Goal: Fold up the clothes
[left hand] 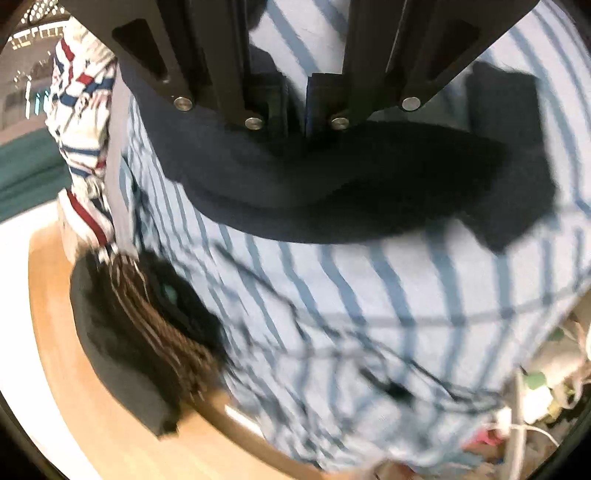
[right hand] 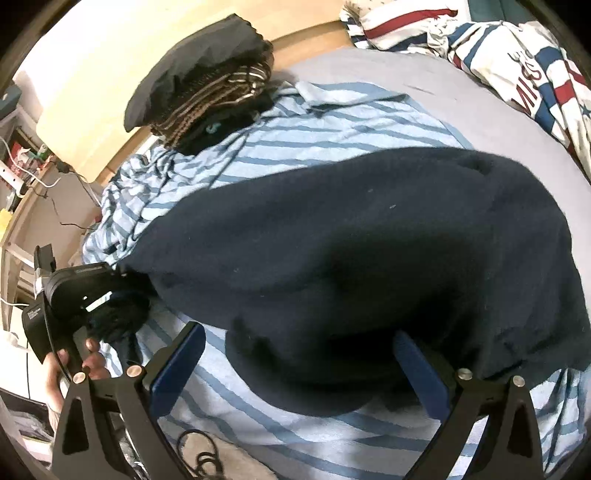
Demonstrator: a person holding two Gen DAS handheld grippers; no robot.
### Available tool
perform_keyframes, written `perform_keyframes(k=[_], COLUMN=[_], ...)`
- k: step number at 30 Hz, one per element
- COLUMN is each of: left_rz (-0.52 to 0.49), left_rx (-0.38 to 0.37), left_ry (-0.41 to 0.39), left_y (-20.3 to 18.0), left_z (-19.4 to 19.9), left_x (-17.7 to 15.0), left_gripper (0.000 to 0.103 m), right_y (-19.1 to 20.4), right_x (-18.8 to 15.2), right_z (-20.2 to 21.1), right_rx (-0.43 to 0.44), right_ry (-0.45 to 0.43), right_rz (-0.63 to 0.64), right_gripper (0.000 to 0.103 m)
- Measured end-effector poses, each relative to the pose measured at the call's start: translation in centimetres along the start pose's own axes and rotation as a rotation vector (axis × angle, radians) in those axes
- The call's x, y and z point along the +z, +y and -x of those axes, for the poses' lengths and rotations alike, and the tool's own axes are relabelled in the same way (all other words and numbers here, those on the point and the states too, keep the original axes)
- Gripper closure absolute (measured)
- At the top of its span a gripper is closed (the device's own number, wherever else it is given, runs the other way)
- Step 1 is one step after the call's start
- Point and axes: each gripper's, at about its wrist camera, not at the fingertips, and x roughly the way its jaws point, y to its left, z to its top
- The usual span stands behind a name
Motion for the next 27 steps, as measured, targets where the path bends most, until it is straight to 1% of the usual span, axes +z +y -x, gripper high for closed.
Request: perform_keyframes(k=[2, 6, 8, 10, 12, 13, 17, 18, 19, 20, 21, 23, 24, 25, 26, 27], left_rz=[0.021, 0.092, 0.132, 0.156, 0.179, 0.179, 0.107, 0.105, 0.109, 0.139, 0.185, 0.271, 0.298, 0.313, 0.311, 0.292], left_rx=[0.037, 0.119, 0.169, 0.219, 0.25, 0.25, 0.288, 0.283, 0.27, 0.221, 0.153, 0.016, -0.047, -0.106, -0.159, -0.183], left_ry=[-0.061, -0.122, -0.155, -0.177, -0.173, -0.16, -0.118, -0.09, -0.056, 0.003, 0.061, 0.173, 0.204, 0.226, 0.241, 0.247], left_y=[1.5, 5.6, 8.0, 9.7, 11.3, 11.5, 11.0, 10.9, 10.9, 11.3, 11.8, 12.8, 13.1, 13.3, 13.1, 12.7], left_z=[1.7, 3.8, 4.8, 5.1, 5.0, 4.5, 3.7, 3.4, 3.1, 2.8, 2.5, 1.9, 1.9, 2.0, 2.2, 2.3], left_x=[1.0, 2.1, 2.2, 2.0, 1.6, 1.5, 1.2, 1.2, 1.2, 1.1, 0.9, 0.5, 0.3, 0.0, -0.3, -0.4], left_gripper=[0.097, 0.097, 0.097, 0.097, 0.097, 0.097, 0.096, 0.096, 0.095, 0.093, 0.089, 0.077, 0.064, 0.045, 0.034, 0.023], right_y=[0.5, 1.9, 2.6, 3.5, 3.9, 4.0, 3.5, 3.2, 3.0, 2.7, 2.4, 1.9, 1.6, 1.4, 1.3, 1.4], right_x=[0.1, 0.1, 0.1, -0.1, -0.3, -0.3, -0.4, -0.4, -0.5, -0.6, -0.8, -1.1, -1.2, -1.3, -1.5, -1.7], right_z=[0.4, 0.8, 0.9, 1.2, 1.3, 1.2, 0.3, -0.1, -0.5, -1.0, -1.5, -2.5, -3.0, -3.5, -3.9, -4.0], right_rx=[0.009, 0.042, 0.057, 0.063, 0.056, 0.049, 0.007, -0.007, -0.022, -0.046, -0.061, -0.097, -0.119, -0.142, -0.157, -0.162], right_ry=[-0.016, -0.041, -0.049, -0.059, -0.072, -0.074, -0.051, -0.038, -0.025, -0.003, 0.009, 0.036, 0.046, 0.056, 0.068, 0.07], right_rz=[0.01, 0.034, 0.05, 0.079, 0.101, 0.107, 0.101, 0.096, 0.092, 0.092, 0.095, 0.104, 0.113, 0.123, 0.136, 0.152], right_gripper=[0.0, 0.0, 0.0, 0.0, 0.0, 0.0, 0.0, 0.0, 0.0, 0.0, 0.0, 0.0, 0.0, 0.0, 0.0, 0.0])
